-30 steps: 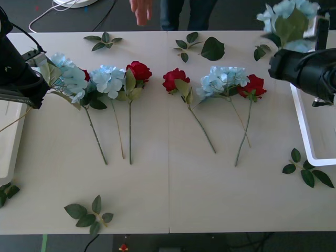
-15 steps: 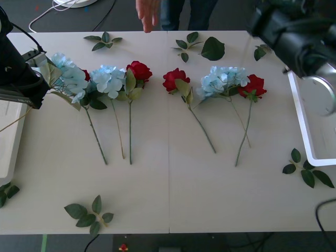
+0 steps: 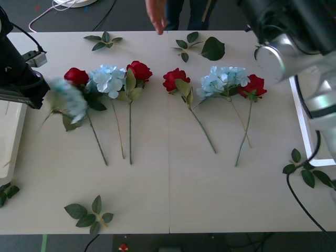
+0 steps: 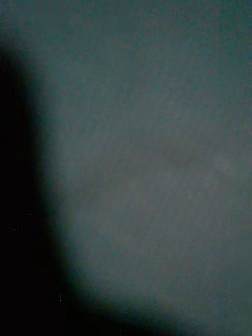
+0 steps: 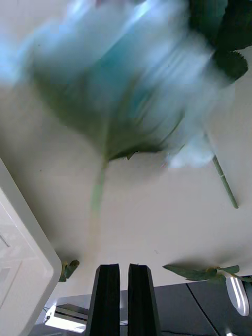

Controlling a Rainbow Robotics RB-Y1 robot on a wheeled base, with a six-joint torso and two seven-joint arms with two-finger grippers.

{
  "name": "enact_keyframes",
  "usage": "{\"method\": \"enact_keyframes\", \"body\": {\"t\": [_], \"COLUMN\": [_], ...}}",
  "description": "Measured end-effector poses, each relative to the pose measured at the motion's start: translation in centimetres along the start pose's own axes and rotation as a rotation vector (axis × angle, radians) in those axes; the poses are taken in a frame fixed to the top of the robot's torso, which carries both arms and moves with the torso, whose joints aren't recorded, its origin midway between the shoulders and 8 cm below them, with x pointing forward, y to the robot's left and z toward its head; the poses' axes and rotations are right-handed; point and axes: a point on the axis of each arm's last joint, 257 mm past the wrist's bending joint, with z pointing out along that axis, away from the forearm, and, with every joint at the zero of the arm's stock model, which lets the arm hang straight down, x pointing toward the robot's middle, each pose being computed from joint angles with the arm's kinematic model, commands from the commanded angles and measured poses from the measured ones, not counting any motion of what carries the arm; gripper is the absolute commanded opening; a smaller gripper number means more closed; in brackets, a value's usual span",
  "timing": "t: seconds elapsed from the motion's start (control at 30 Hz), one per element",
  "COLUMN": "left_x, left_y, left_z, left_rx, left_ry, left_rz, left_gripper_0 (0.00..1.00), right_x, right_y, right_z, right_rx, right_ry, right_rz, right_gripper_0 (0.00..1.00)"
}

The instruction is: Place the red flowers into the right box and the blue flowers into the left box. If a person shows an open palm, hand one flower to the person first, then continue sorting.

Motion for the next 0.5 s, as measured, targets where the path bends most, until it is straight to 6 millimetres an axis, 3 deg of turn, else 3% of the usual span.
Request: {"method": "enact_keyframes", "body": {"t": [0.5], "left_x": [0.0], "left_y": [0.0], "left_z": [0.0], "left_rx": [0.0], "left_ry": [0.0], "left_rz": [0.0], "left_gripper_0": [0.03], "right_x": [1.1], "right_y": [1.4], "right_z": [1.5], "right_rx": [-0.03], "right_ry": [0.019], "right_rz": [-0.166], "right_gripper_0": [0.0]}}
